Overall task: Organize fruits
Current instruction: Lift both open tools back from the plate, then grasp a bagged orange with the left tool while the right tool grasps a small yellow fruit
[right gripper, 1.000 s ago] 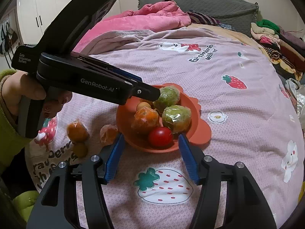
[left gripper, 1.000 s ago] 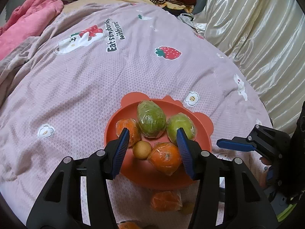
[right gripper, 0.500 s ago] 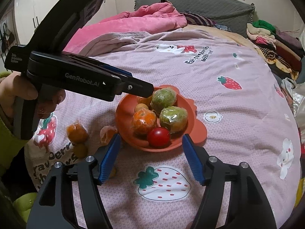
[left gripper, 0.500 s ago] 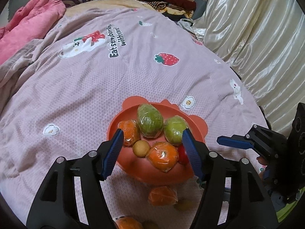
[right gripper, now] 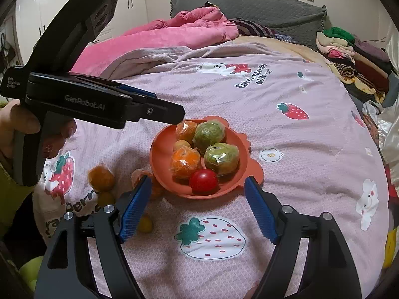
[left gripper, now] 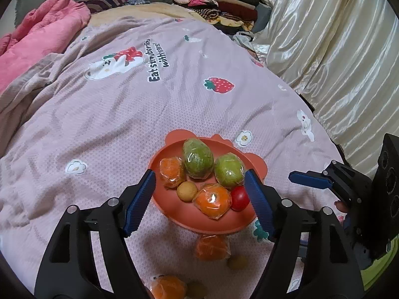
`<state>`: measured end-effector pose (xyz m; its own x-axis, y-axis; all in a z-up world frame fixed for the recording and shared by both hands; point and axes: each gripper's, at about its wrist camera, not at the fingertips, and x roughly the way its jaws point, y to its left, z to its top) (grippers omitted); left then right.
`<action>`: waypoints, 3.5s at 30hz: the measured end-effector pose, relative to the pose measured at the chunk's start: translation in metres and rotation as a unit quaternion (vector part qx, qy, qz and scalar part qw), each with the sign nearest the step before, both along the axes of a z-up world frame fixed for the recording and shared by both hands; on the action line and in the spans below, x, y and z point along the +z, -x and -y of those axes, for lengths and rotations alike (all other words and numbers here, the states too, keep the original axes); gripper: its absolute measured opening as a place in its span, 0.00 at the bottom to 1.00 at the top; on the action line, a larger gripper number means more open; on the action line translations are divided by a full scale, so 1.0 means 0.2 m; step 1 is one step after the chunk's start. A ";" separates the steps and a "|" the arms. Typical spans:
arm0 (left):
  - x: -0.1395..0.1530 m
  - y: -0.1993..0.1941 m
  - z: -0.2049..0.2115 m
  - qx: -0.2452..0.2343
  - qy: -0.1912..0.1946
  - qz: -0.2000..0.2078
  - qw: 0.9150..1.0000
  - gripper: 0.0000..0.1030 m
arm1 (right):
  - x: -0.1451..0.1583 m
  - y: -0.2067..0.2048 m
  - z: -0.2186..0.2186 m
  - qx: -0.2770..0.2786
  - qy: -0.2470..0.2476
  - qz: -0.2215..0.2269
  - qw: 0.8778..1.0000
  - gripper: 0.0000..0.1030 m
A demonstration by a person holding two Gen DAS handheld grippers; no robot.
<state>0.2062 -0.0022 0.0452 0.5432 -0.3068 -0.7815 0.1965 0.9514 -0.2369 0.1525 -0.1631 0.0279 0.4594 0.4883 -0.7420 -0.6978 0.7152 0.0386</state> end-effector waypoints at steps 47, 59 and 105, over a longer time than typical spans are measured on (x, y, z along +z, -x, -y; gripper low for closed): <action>0.15 0.38 -0.18 0.074 -0.034 0.064 0.995 0.90 | 0.08 0.13 0.00 -0.014 -0.012 0.010 1.000 0.85; 0.14 0.48 -0.20 0.078 -0.040 0.065 0.994 0.90 | 0.07 0.20 -0.02 -0.010 -0.013 0.005 1.000 0.86; -0.01 0.68 -0.21 0.083 -0.060 0.036 0.994 0.90 | -0.06 0.31 -0.05 -0.008 0.013 -0.014 1.000 0.89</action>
